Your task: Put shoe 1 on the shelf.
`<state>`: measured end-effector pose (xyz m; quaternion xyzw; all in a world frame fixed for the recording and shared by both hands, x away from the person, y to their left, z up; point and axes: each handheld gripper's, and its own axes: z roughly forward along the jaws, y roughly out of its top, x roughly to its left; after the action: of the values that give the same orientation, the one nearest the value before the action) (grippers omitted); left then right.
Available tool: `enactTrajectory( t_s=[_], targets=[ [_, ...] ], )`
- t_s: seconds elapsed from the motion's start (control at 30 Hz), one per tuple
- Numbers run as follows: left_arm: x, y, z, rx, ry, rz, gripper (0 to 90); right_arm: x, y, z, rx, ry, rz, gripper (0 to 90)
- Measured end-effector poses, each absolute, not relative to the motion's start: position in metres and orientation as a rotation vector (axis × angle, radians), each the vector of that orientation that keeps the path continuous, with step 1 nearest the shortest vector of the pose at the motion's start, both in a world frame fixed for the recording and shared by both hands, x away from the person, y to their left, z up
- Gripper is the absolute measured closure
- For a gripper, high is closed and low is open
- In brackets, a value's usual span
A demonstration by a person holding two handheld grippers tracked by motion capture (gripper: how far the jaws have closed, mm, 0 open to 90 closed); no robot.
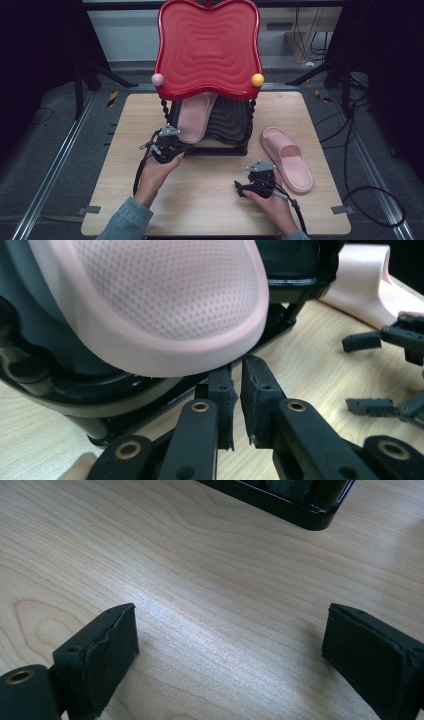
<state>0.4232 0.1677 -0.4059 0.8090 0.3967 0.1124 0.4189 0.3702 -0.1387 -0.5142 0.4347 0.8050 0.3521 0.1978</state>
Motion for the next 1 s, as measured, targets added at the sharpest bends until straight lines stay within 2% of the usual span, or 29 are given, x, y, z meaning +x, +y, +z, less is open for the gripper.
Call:
enactTrajectory(
  t_s=[0.2, 0.7, 1.0],
  targets=[
    [0.428, 0.168, -0.411, 2.049, 1.013, 0.241, 81.7, 0.37, -0.139, -0.514, 1.216, 2.252, 0.987, 8.1],
    [0.413, 0.171, -0.412, 2.073, 0.979, 0.28, 75.8, 0.369, -0.139, -0.514, 1.218, 2.249, 0.987, 8.8],
    [0.393, 0.192, -0.423, 2.084, 0.996, 0.358, 70.0, 0.359, -0.147, -0.498, 1.177, 2.185, 0.993, 21.7]
  ],
)
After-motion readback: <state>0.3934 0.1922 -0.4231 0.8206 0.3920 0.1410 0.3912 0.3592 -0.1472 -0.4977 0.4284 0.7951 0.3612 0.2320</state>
